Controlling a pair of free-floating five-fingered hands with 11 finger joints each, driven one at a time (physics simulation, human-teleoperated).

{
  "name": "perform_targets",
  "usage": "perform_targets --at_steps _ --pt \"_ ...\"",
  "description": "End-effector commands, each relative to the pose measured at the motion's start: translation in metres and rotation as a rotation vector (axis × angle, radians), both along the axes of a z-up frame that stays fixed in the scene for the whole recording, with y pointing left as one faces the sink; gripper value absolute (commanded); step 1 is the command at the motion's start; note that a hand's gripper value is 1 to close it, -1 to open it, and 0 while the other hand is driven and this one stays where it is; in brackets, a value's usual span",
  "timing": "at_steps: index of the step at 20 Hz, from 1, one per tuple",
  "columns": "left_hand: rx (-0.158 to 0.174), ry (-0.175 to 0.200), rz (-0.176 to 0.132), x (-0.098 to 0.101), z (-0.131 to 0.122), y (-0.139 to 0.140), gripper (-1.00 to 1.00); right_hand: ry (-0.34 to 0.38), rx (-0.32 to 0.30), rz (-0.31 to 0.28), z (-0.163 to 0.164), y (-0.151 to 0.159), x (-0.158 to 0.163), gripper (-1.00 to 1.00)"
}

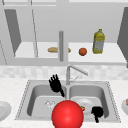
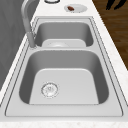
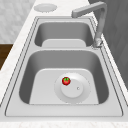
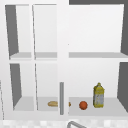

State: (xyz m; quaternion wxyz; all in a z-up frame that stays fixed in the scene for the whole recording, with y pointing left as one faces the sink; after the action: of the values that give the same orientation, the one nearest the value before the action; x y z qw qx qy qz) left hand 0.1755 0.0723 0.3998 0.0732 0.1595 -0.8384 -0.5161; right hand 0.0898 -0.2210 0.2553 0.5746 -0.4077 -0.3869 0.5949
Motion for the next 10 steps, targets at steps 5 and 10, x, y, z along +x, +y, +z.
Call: perform_targets --at_steps 5,10 --pt "-0.131 -0.038 0.041 0.0088 0.0054 0.0037 -1.0 0.0 0.0 0.0 0.0 0.0 0.0 0.0" --pt "-0.141 -0.03 0.048 0.0094 0.0057 0.0033 -1.0 0.0 0.0 0.0 0.0 0.0 0.0 0.0"
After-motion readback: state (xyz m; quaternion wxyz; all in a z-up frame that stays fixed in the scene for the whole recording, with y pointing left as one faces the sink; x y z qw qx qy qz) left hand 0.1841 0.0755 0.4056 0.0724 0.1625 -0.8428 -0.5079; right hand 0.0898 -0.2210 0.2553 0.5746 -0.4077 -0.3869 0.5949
